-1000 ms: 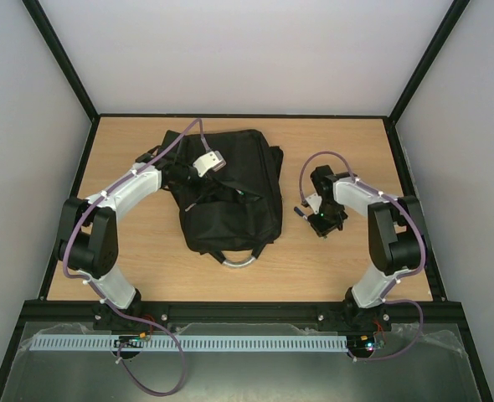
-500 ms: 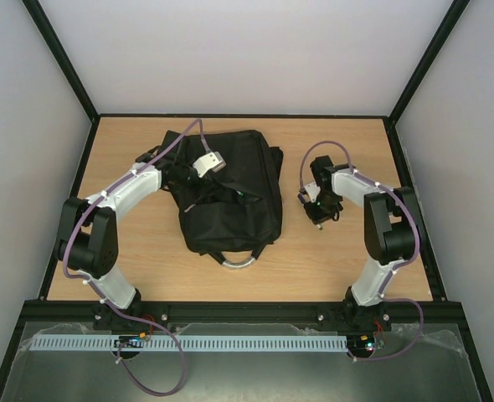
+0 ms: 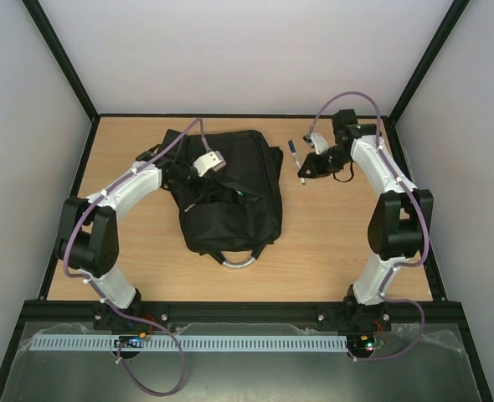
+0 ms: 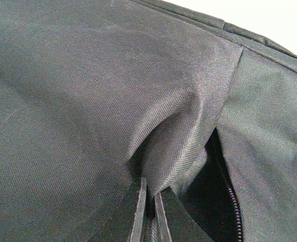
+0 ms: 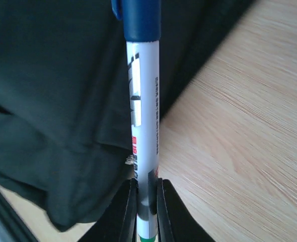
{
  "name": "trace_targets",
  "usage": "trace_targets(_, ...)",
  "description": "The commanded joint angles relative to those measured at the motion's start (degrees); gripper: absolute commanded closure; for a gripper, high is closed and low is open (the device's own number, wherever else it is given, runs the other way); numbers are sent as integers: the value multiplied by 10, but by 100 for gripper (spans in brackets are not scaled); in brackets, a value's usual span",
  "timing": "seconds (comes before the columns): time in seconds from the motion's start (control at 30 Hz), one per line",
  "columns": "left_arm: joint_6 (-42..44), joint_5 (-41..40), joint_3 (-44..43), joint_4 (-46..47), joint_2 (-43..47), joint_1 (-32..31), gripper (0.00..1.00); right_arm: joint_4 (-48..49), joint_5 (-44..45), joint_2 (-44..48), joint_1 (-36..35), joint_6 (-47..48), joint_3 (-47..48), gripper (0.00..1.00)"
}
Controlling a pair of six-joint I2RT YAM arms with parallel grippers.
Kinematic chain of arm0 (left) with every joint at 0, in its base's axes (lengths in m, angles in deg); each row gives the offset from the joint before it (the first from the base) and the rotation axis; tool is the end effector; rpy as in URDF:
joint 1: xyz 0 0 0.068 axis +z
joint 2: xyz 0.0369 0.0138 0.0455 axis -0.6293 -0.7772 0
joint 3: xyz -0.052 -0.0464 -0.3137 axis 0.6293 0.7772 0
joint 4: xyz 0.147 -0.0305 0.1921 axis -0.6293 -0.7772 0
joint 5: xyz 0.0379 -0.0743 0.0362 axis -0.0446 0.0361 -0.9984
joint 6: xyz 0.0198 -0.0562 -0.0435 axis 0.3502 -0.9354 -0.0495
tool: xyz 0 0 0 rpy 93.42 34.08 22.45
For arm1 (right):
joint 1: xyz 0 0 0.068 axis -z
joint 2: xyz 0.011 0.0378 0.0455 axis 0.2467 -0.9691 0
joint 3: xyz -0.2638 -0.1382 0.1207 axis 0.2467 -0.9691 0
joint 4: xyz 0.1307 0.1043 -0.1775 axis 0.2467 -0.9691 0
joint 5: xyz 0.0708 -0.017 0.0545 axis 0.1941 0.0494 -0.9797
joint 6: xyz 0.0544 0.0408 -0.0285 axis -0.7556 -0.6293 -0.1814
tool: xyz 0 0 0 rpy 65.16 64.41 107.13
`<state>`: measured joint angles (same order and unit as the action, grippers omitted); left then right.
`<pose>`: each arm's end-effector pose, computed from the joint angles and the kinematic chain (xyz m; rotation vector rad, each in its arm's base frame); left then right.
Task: Pack the student bag
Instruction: Pick up the stationery from the center of the board.
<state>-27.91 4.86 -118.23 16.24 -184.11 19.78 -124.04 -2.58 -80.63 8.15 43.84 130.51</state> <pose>0.3268 -0.1516 0.2831 1.2079 2.0497 -0.6774 0.3797 0.0695 0.3070 -0.6318 2.4974 0.5798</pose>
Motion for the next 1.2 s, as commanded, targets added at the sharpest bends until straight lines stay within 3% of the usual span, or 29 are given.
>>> trace_targets(0.0, 3, 17, -24, -29, -9, 3, 97, -85, -121, -14, -29, -8, 47, 98)
trace_targets(0.3, -13, 24, -47, -20, -24, 3, 97, -57, -179, 46, -144, -37, -98, 99)
trace_targets(0.47, -36, 38, -41, -8, -8, 4, 97, -61, -184, 51, -171, -33, -125, 98)
trace_targets(0.97, -40, 39, -38, -8, 15, 2, 97, -26, -148, -27, -240, -80, -63, 99)
trace_targets(1.17, -26, 49, -38, -20, 28, 2, 97, -22, -57, -53, -245, -106, -24, 99)
